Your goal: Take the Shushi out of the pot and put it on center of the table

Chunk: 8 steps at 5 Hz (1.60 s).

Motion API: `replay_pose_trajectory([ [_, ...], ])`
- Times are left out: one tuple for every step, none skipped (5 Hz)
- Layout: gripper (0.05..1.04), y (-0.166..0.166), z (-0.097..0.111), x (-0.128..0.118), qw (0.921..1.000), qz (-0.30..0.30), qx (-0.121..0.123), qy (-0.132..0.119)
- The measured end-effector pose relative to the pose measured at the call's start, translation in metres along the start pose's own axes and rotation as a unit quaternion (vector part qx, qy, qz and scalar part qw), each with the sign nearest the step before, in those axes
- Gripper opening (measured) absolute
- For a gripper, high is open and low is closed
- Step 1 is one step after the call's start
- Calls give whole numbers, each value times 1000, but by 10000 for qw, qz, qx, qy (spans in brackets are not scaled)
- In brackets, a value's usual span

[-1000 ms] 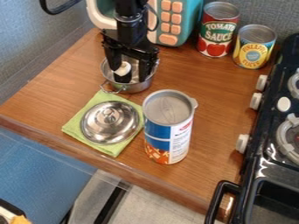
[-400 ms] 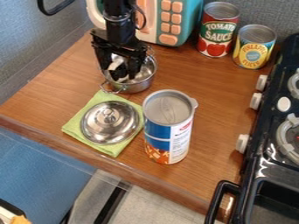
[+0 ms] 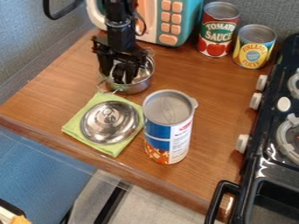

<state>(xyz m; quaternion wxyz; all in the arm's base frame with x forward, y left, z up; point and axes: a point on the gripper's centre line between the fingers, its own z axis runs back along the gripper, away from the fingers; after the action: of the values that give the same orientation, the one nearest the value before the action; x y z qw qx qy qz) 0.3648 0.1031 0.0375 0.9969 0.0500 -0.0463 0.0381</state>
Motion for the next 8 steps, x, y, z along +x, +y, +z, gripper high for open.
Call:
replay_pose_trajectory([
  [529,1,0,-1,10000,-12,12,71],
  [514,-1,1,-2,9999,-46,-19,129],
  [514,-18,24,6,9996,-158,-122,-176],
  [514,-62,61,15,9960,-578,-273,-624],
  [514,-111,71,15,9903,-1033,-540,-761],
  [514,-136,64,7,9873,-1346,-613,-577],
  [591,-152,64,3,9856,-1472,-638,-536],
  [893,-150,64,1,9875,-1382,-606,-455],
])
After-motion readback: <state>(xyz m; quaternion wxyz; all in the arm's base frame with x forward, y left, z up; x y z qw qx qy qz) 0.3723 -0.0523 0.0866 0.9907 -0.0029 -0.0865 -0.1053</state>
